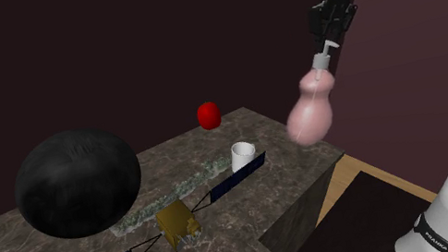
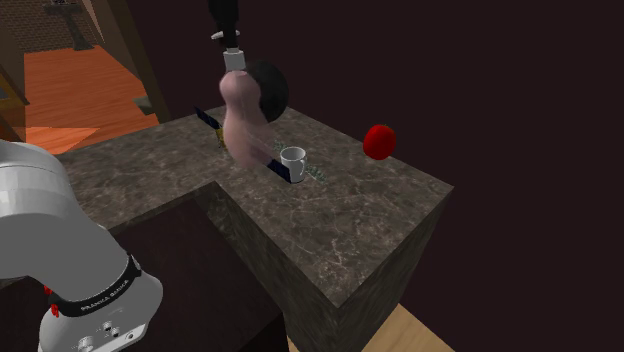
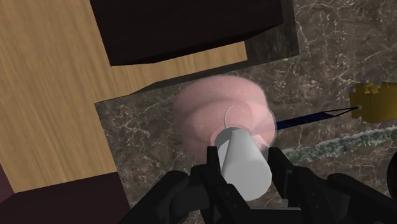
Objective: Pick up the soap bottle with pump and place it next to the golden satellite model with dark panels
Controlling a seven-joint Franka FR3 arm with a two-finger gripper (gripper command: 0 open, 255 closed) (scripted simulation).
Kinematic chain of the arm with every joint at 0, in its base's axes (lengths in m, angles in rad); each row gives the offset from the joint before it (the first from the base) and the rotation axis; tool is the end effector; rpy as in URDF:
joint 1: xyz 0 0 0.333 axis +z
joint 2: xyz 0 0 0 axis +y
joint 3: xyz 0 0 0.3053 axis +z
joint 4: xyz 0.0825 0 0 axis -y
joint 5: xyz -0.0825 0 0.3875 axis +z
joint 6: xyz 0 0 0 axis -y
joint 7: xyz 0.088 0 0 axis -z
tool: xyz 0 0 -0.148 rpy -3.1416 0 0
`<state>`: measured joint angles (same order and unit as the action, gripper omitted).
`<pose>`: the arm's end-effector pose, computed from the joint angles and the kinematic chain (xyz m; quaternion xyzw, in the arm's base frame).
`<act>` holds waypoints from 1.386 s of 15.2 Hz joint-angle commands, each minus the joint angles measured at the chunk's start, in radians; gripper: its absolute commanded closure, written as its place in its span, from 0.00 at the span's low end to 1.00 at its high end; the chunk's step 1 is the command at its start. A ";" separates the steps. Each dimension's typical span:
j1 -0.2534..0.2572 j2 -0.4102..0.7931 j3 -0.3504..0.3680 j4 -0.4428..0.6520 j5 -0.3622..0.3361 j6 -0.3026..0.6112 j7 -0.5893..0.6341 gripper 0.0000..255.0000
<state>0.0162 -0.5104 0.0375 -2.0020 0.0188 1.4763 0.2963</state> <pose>0.3876 0.0269 0.6031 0.9924 -0.1226 -0.0077 0.0011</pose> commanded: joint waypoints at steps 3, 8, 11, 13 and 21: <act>0.001 -0.020 0.001 -0.072 0.001 0.053 0.000 1.00; 0.001 -0.037 0.001 -0.153 0.002 0.118 -0.001 1.00; 0.002 -0.044 0.002 -0.199 0.002 0.157 -0.001 1.00; 0.002 -0.048 0.002 -0.230 0.003 0.183 -0.001 1.00; 0.003 -0.056 0.004 -0.343 0.004 0.289 -0.002 1.00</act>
<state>0.0194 -0.5658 0.0426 -2.3323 0.0238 1.7511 0.2966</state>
